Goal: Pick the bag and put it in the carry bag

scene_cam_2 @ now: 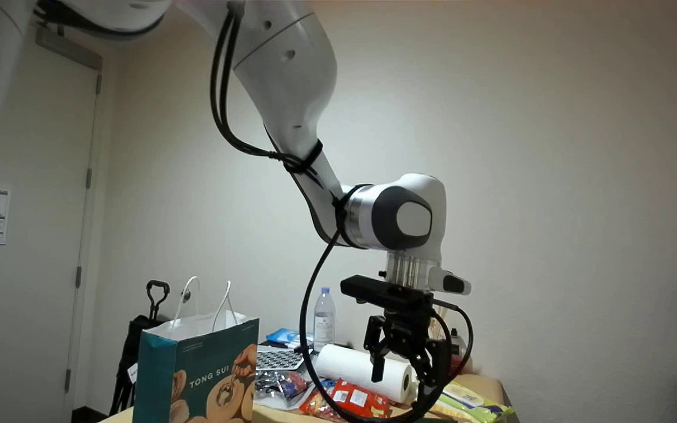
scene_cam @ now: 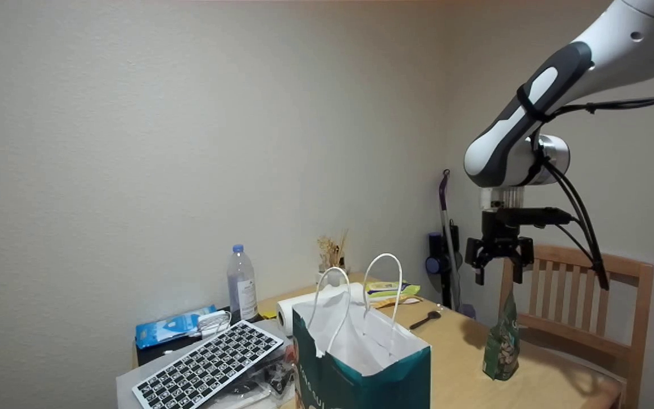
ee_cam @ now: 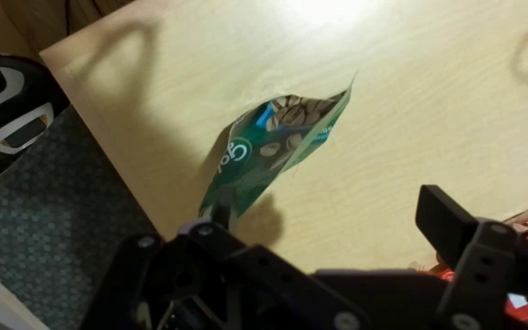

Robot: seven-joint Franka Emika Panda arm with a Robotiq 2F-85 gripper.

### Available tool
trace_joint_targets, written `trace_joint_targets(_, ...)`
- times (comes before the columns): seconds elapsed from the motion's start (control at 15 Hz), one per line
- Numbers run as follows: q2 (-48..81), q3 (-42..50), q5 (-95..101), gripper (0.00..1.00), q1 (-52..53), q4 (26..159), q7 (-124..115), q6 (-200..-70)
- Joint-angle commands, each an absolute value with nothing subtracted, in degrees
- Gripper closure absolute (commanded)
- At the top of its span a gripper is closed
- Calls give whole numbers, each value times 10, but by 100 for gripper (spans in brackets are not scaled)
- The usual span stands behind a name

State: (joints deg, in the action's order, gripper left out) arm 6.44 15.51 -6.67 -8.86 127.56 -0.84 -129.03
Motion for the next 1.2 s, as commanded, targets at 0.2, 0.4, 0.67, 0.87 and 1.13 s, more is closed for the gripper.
trace_joint_targets(0.2,87,142,-64,0,-106,1261,-35,-1298)
trace_joint_targets(0.4,100,144,-70,0,-110,1254,-39,-1312)
trace_joint_targets(0.67,148,144,-83,0,-123,1210,-30,-1303)
trace_joint_targets(0.87,184,139,-85,0,-129,1177,-39,-1290)
trace_joint_targets(1.13,202,133,-68,0,-114,1162,-95,-1246)
